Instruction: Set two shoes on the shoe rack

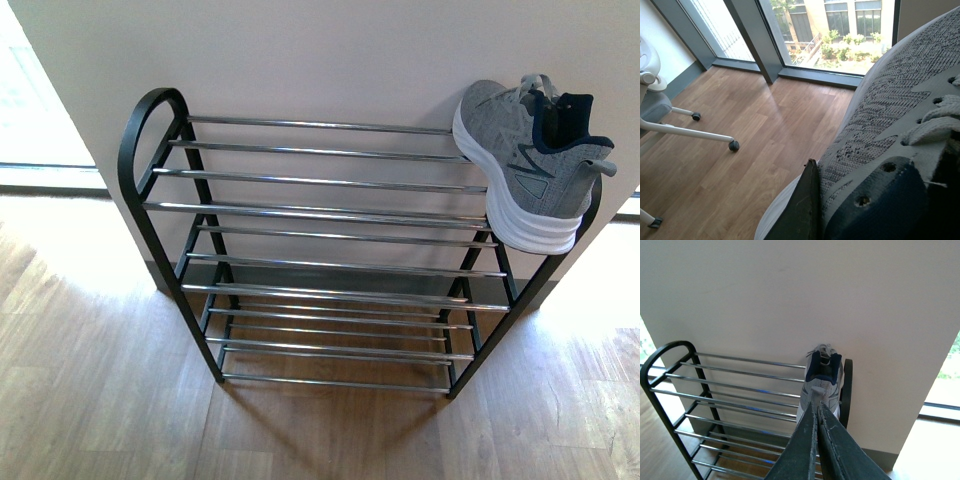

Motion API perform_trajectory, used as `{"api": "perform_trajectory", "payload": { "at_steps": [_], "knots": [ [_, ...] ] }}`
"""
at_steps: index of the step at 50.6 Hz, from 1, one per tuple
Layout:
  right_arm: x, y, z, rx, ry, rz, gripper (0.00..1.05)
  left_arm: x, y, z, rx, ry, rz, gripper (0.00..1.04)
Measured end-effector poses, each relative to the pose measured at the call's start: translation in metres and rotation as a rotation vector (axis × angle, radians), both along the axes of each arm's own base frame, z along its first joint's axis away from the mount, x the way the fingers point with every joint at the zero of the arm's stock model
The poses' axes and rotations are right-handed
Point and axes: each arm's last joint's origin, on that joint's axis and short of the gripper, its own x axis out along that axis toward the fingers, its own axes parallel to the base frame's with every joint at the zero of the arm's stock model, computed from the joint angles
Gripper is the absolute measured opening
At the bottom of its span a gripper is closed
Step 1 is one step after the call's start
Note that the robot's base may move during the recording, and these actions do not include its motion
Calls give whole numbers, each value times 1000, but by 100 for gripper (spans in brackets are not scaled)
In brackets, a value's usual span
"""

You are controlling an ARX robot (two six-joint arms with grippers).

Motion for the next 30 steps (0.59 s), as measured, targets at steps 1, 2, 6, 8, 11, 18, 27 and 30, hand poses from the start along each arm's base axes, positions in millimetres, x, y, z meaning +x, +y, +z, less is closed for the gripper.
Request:
{"api": "perform_trajectory", "payload": {
  "at_steps": [1, 2, 6, 8, 11, 18, 27, 30],
  "knots": [
    [0, 0, 0, 0, 0, 0, 2, 0, 0, 0, 0, 0, 0, 2],
    [0, 0, 0, 0, -2, 0, 2, 0, 0, 0, 0, 0, 0, 2],
    [0, 0, 0, 0, -2, 0, 2, 0, 0, 0, 0, 0, 0, 2],
    [0, 0, 0, 0, -2, 1, 2, 0, 0, 0, 1, 0, 1, 2],
    [0, 0, 0, 0, -2, 0, 2, 0, 0, 0, 1, 0, 1, 2],
    [0, 0, 0, 0, -3, 1, 2, 0, 0, 0, 0, 0, 0, 2],
    [0, 0, 0, 0, -2, 0, 15, 0, 0, 0, 0, 0, 0, 2],
    [0, 0, 0, 0, -3, 0, 24, 0, 0, 0, 0, 0, 0, 2]
  ]
}}
